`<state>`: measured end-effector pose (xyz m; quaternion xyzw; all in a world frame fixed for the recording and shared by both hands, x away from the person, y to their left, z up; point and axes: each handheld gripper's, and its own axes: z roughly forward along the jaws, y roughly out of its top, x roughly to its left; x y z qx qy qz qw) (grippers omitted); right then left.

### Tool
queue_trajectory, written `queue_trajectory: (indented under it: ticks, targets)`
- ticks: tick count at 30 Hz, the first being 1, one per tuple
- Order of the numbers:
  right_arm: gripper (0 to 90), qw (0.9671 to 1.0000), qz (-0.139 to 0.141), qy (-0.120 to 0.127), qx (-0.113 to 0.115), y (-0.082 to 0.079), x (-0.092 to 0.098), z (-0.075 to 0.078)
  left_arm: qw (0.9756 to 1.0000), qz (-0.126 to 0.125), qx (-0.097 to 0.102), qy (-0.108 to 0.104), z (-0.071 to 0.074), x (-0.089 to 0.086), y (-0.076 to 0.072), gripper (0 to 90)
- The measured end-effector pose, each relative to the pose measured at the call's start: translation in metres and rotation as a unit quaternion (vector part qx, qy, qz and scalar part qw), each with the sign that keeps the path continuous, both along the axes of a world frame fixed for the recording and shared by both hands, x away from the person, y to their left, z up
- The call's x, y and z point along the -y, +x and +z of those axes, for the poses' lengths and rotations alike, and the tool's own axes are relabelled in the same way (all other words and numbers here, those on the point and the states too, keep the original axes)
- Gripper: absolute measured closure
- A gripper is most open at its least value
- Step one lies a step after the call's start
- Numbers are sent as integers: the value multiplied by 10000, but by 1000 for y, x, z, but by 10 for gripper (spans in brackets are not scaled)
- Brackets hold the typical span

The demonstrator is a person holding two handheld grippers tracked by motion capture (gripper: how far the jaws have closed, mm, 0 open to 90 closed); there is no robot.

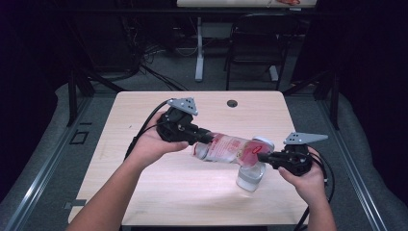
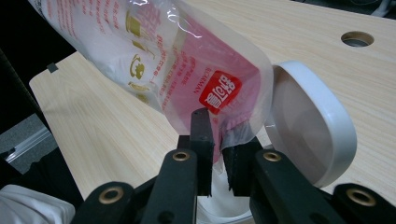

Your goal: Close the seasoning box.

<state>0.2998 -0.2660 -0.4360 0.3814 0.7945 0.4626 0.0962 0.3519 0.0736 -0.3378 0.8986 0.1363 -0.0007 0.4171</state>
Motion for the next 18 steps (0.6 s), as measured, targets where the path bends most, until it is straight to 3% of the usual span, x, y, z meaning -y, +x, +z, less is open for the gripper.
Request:
queue_trajectory:
  ticks: [18]
  targets:
    - [834, 10000, -14, -3, 0, 0, 0, 0, 10000, -4, 20, 3, 1, 1, 0, 802]
